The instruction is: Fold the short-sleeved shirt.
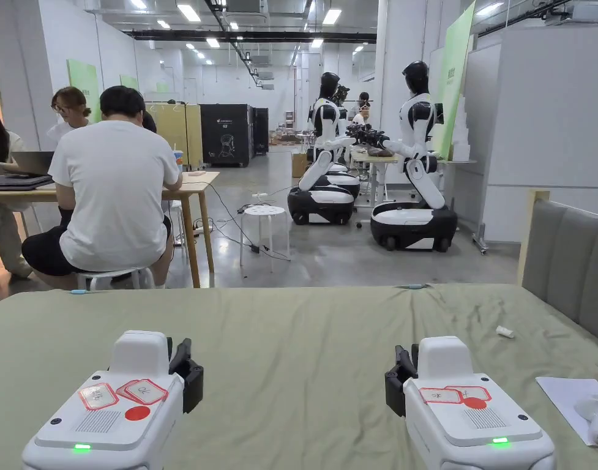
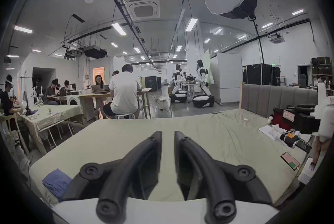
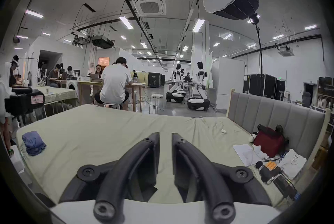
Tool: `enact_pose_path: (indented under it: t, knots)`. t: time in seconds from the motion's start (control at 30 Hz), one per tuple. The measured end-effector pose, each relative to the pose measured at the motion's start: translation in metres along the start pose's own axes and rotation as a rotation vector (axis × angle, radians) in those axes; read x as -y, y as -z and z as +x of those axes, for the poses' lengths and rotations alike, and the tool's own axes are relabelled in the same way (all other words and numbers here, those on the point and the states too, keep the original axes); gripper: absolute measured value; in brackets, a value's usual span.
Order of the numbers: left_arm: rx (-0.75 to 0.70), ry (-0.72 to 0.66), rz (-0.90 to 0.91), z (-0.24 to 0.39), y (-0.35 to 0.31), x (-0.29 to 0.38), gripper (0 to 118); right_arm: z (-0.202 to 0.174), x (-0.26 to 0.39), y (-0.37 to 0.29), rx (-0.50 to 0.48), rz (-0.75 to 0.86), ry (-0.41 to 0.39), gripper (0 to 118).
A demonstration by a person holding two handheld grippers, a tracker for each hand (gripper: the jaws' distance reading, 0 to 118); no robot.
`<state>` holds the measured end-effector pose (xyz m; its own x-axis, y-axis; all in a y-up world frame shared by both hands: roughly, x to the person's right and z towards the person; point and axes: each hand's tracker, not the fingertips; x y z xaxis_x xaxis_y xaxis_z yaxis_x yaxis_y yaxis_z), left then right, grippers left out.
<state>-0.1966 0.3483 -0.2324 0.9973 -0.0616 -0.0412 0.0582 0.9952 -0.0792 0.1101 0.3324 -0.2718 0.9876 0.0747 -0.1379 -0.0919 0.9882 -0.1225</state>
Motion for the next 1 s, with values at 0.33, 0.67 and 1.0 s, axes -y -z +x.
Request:
enact_pose_path:
  t: [0.33,0.67,1.0]
  knots:
    - [-0.043,0.044,0.038,0.003,-0.005,0.004,118,-0.008,0.007,0.001,-0.061,-0.028,-0.001,118]
    - [-0.043,0.020,-0.002,-0.005,0.003,0.018,118,-0.014,0.006,0.003,-0.018,-0.021,0.062,118]
    - [-0.034,0.014,-0.023,-0.004,0.007,0.023,118,-0.027,-0.001,0.006,0.147,-0.130,0.144,118]
